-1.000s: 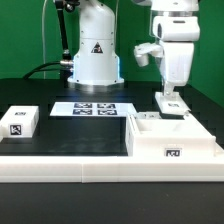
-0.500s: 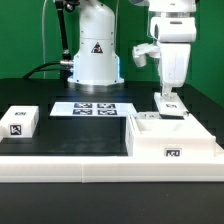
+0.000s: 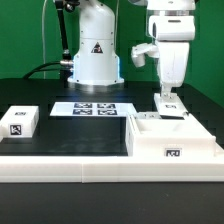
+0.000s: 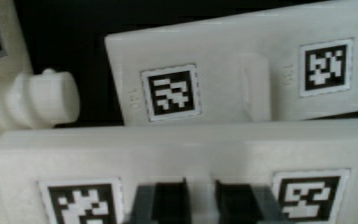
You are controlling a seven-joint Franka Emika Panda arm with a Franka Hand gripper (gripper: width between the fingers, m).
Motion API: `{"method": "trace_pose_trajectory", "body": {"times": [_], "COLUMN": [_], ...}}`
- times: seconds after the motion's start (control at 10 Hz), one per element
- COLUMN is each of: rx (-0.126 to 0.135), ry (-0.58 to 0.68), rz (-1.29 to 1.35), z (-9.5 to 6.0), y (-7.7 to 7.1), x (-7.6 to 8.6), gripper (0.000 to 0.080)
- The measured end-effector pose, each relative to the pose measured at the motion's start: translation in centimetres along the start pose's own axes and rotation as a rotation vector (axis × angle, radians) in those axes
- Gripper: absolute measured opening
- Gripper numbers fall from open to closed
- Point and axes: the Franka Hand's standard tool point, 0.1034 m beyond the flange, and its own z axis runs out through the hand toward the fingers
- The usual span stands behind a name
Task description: Assemble cabinet
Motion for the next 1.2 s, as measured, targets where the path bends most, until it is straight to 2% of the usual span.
{"method": "trace_pose_trajectory", "body": {"times": [1.2], "rx": [-0.003], "ry": [0.006], "rz": [0.014], "z": [0.04], "y": [0.98], "x": [-0.23], "gripper": [0.0069]}}
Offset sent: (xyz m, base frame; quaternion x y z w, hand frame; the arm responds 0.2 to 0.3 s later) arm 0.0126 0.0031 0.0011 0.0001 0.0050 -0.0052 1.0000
